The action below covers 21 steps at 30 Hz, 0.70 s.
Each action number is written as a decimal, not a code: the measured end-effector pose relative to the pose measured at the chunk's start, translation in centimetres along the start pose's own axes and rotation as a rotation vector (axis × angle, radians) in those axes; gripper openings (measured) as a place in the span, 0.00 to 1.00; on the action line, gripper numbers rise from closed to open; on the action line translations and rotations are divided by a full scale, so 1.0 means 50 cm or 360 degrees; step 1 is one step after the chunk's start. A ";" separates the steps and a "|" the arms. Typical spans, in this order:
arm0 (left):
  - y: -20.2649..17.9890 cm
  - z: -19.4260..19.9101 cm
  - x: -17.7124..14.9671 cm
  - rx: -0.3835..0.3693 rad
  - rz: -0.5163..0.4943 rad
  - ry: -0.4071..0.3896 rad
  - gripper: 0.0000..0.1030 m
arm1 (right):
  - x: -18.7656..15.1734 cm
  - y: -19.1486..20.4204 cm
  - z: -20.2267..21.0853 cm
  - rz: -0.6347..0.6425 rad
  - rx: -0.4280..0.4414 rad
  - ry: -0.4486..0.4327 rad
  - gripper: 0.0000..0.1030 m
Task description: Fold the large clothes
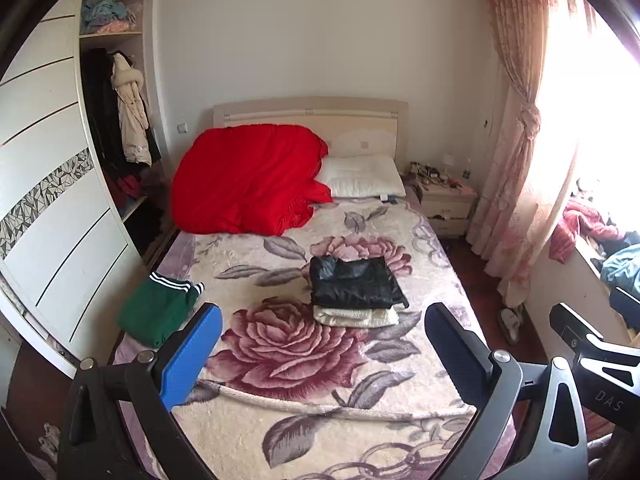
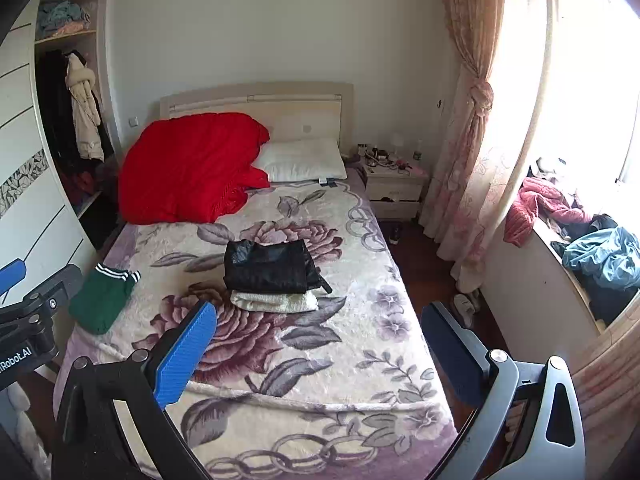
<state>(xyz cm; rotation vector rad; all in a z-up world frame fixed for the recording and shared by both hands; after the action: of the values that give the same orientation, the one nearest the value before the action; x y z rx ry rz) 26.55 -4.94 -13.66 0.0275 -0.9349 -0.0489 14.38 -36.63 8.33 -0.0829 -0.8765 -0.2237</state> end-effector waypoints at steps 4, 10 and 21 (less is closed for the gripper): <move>0.004 0.013 -0.001 0.0026 0.0003 -0.0018 1.00 | 0.020 -0.009 0.035 0.0002 -0.0015 -0.0057 1.00; 0.008 0.025 -0.007 0.0033 0.0013 -0.0026 1.00 | 0.035 -0.008 0.061 0.0011 -0.0011 -0.0082 1.00; 0.010 0.040 -0.002 0.0028 0.0013 -0.0056 1.00 | 0.043 0.002 0.071 0.0038 0.0053 -0.0093 1.00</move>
<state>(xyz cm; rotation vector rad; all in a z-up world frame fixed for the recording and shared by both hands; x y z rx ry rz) 24.88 -4.42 -12.52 0.0392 -0.9705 -0.0337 13.05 -36.31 12.28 -0.0691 -0.9367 -0.1852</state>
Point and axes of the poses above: each gripper's, at about its wrist camera, not at the fingertips, and z roughly against the way its jaws point, y to its left, x to its top, the point moved 6 cm from there along -z, roughly the way its jaws point, and after that the axes turned 5 degrees about x, right-handed, at the moved point
